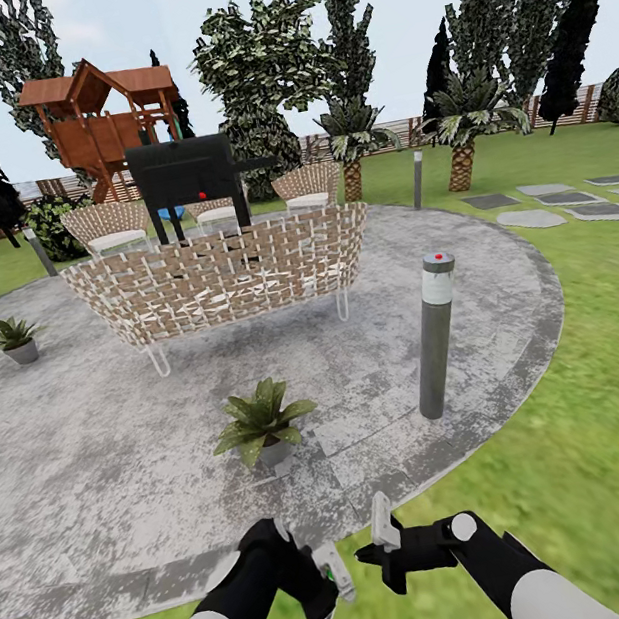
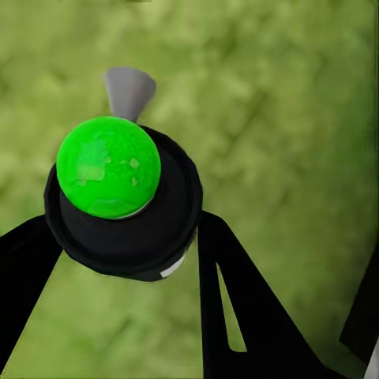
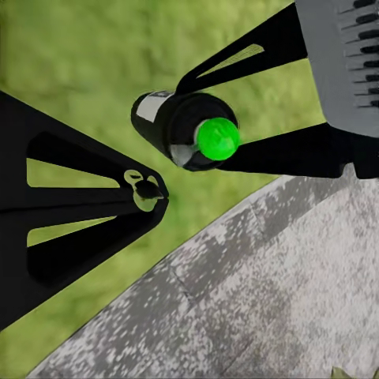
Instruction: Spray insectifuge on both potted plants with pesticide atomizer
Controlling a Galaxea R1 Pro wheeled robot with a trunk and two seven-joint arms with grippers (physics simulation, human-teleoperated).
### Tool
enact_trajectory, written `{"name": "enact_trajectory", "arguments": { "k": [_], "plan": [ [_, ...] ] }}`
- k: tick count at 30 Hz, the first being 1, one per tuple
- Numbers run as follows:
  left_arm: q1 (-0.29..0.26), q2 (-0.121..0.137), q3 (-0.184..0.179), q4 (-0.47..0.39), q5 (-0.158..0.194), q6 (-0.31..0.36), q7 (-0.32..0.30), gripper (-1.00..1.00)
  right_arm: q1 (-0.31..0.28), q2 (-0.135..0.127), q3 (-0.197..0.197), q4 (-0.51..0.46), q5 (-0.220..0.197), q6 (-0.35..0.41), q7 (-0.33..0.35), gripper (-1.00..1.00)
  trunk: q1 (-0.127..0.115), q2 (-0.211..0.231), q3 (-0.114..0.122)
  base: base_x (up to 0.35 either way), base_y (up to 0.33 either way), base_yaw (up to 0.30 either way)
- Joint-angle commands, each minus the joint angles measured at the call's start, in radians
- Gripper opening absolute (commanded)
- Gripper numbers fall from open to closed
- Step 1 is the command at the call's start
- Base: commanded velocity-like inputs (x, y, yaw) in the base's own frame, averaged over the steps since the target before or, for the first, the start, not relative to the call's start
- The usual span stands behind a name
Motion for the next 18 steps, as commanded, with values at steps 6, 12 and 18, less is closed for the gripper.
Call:
{"name": "enact_trajectory", "arguments": {
  "k": [6, 12, 18],
  "plan": [
    [0.000, -0.002, 0.003, -0.002, 0.010, 0.006, 0.075, -1.00, 0.000, 0.005, -0.008, -0.001, 0.009, -0.004, 0.006, -1.00, 0.000, 0.000, -0.001, 0.000, 0.000, 0.000],
    [0.001, -0.003, 0.004, 0.001, 0.018, 0.004, 0.074, -1.00, 0.000, 0.006, -0.008, -0.001, 0.009, -0.004, 0.005, -1.00, 0.000, 0.000, -0.001, 0.000, 0.000, 0.000],
    [0.002, -0.003, 0.003, 0.009, 0.054, 0.004, 0.072, -1.00, -0.001, 0.006, -0.008, -0.001, 0.009, -0.004, 0.005, -1.00, 0.000, 0.000, -0.001, 0.000, 0.000, 0.000]
  ]
}}
